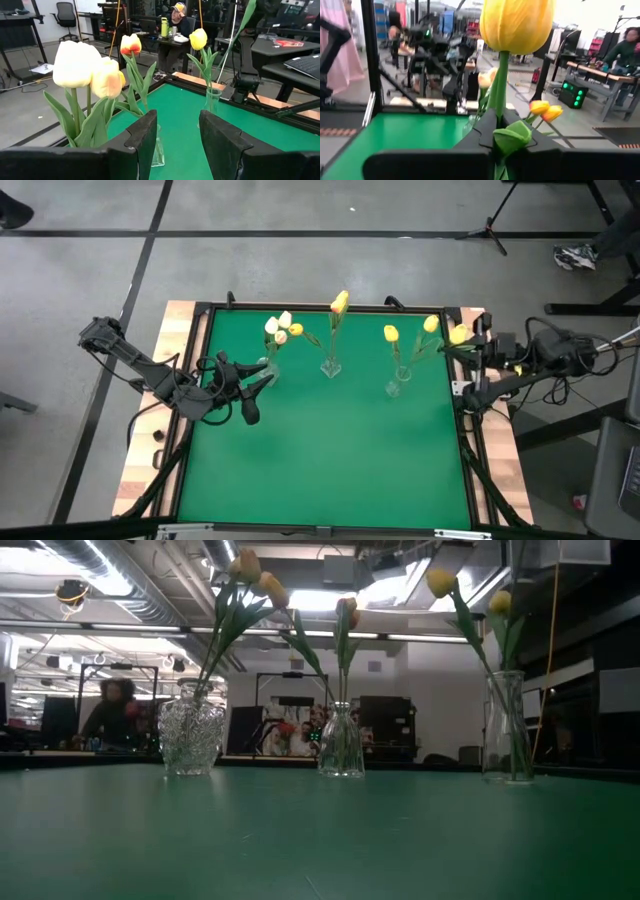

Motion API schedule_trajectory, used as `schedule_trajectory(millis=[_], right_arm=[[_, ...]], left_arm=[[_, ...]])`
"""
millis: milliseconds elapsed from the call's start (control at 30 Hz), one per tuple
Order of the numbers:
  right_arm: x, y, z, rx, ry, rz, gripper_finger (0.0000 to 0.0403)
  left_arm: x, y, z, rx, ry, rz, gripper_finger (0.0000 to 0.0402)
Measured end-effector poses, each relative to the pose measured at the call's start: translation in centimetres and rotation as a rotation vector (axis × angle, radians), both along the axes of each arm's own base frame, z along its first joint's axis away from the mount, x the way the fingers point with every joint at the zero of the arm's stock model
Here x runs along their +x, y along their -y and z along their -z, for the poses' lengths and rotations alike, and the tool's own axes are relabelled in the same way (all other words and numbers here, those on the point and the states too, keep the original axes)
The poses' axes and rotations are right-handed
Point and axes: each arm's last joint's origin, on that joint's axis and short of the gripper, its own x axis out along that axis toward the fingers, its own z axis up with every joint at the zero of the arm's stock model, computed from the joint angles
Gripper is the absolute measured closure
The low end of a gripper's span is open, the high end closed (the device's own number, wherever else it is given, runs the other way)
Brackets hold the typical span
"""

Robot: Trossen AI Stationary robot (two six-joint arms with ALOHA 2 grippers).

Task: Sort flowers into vase by color
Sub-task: Put the yellow flower into the right transparent vase

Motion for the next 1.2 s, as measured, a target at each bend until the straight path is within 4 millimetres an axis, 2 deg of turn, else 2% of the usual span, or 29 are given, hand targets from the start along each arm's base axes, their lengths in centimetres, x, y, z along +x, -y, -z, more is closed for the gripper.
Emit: schedule_trajectory(millis=[133, 400, 533, 800, 1000, 1200], right_arm=[[-0.3, 0.1, 0.1, 0.003, 0.006, -0.006, 0.0386], [1.2, -0.4, 3.3, -0.019, -0.037, 0.019, 0.0386], [0.9, -0.2, 4.1, 0.020, -0.019, 0.044, 0.0386], [-0.5, 0.4, 4.2, 0.155, 0.083, 0.071, 0.0386], [-1.1, 0.6, 2.6, 0.143, 0.231, 0.061, 0.0386], [-1.2, 0.6, 2.7, 0.163, 0.218, 0.060, 0.0386]], left_arm=[[0.0, 0.0, 0.0, 0.000, 0.000, 0.000, 0.0256], [0.0, 0.0, 0.0, -0.003, 0.004, 0.000, 0.0256], [0.0, 0.0, 0.0, -0.005, 0.006, -0.001, 0.0256], [0.0, 0.0, 0.0, -0.011, 0.011, -0.002, 0.0256], [0.0, 0.0, 0.0, -0.011, 0.010, -0.002, 0.0256], [0.0, 0.0, 0.0, -0.011, 0.010, -0.002, 0.0256]])
